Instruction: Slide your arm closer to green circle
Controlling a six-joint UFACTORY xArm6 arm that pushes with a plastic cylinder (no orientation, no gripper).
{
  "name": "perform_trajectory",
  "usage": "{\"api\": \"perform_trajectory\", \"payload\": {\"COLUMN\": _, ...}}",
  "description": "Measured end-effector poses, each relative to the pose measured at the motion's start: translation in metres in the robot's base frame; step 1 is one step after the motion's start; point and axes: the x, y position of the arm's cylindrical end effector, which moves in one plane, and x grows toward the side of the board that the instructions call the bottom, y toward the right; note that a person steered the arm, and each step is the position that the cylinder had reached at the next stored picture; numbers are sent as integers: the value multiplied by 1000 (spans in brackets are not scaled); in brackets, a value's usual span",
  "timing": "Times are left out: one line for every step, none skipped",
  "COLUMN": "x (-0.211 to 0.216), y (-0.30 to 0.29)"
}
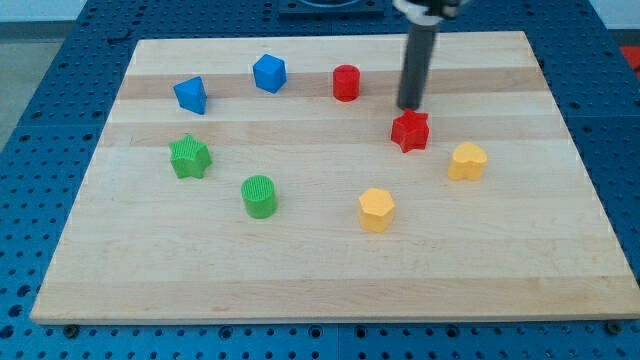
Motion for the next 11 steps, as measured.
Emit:
{"api": "perform_trajectory", "payload": {"x": 1, "y": -59}}
{"api": "perform_trajectory", "payload": {"x": 23, "y": -109}}
{"api": "perform_trajectory", "payload": {"x": 53, "y": -174}}
{"api": "perform_trajectory", "payload": {"x": 97, "y": -211}}
{"api": "perform_trajectory", "payload": {"x": 148, "y": -208}}
{"api": "perform_trajectory", "payload": {"x": 193, "y": -206}}
{"api": "perform_trajectory", "payload": {"x": 200, "y": -203}}
{"api": "perform_trajectory", "payload": {"x": 176, "y": -220}}
{"api": "perform_trajectory", "payload": {"x": 141, "y": -218}}
{"api": "perform_trajectory", "payload": {"x": 142, "y": -198}}
{"api": "perform_trajectory", "payload": {"x": 150, "y": -177}}
